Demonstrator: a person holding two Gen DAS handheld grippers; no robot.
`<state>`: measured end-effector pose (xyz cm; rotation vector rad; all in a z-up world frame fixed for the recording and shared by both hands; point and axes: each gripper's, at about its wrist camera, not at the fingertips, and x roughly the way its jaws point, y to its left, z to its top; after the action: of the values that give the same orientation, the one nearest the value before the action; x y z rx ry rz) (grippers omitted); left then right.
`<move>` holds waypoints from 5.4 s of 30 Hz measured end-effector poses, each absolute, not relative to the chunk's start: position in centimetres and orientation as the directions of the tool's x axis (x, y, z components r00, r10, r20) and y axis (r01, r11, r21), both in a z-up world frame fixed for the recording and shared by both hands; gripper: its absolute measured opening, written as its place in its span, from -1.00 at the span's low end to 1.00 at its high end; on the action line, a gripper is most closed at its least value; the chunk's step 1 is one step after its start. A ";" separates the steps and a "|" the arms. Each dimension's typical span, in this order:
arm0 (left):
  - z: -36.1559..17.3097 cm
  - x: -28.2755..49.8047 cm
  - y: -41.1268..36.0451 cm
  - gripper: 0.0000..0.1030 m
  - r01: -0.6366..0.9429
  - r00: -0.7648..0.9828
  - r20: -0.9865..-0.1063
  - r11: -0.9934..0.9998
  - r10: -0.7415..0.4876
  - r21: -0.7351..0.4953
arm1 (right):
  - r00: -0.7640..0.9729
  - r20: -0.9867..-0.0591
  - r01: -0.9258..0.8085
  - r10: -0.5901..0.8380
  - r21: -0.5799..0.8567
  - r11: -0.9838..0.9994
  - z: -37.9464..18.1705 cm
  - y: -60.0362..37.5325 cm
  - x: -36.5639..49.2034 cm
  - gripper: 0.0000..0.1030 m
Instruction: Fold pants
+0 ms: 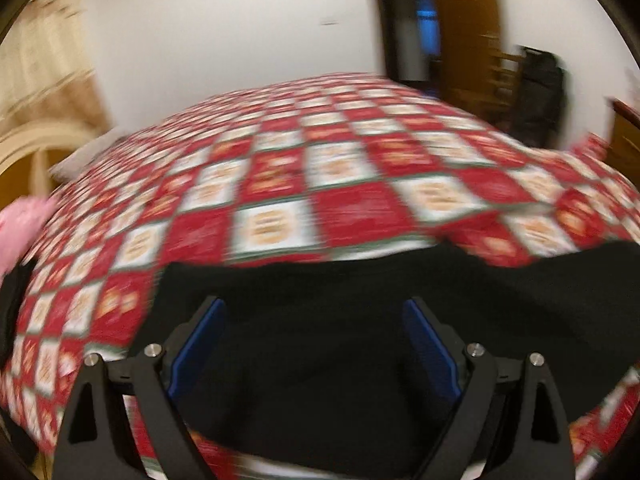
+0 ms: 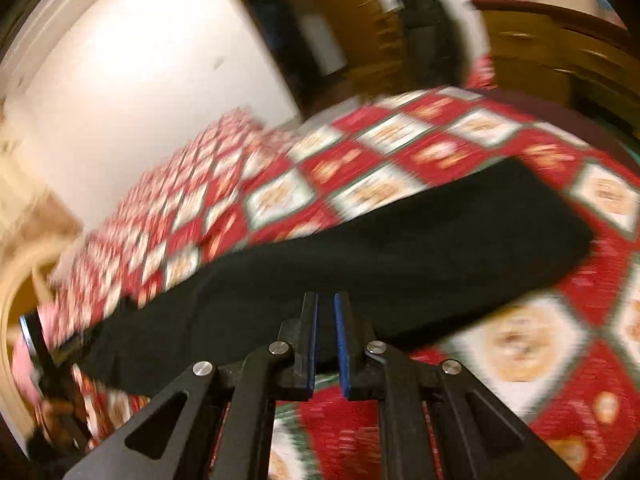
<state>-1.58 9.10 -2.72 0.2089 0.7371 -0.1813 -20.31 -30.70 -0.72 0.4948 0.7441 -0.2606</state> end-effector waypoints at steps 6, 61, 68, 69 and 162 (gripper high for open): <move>-3.5 -4.3 2.0 0.80 0.432 0.671 -0.706 0.894 -0.227 0.122 | 0.648 -0.762 0.438 -0.010 0.362 0.823 -3.7 -31.4 -20.4 -0.83; -2.7 -6.9 -6.0 0.83 0.562 0.580 -0.723 0.827 -0.375 0.022 | 0.536 -0.742 0.796 -0.402 0.286 0.533 -2.8 -45.2 -26.2 0.32; -2.9 -7.2 -6.3 0.83 0.566 0.575 -0.732 0.824 -0.366 0.033 | 0.571 -0.743 0.767 -0.349 0.332 0.548 -3.2 -45.7 -25.4 -0.52; -2.8 -7.2 -6.4 0.83 0.567 0.577 -0.730 0.823 -0.366 0.036 | 0.586 -0.737 0.761 -0.338 0.357 0.541 -3.3 -45.9 -25.7 -0.52; -3.3 -0.5 4.5 1.00 0.352 0.606 -0.761 0.936 -0.233 -0.007 | 0.725 -0.688 -0.199 -0.034 -0.256 0.946 -6.0 -6.2 -11.0 -0.74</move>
<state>-0.49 4.47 -3.34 0.1491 0.8558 -0.3394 -11.00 -6.21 -6.04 -0.3256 0.7578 0.0929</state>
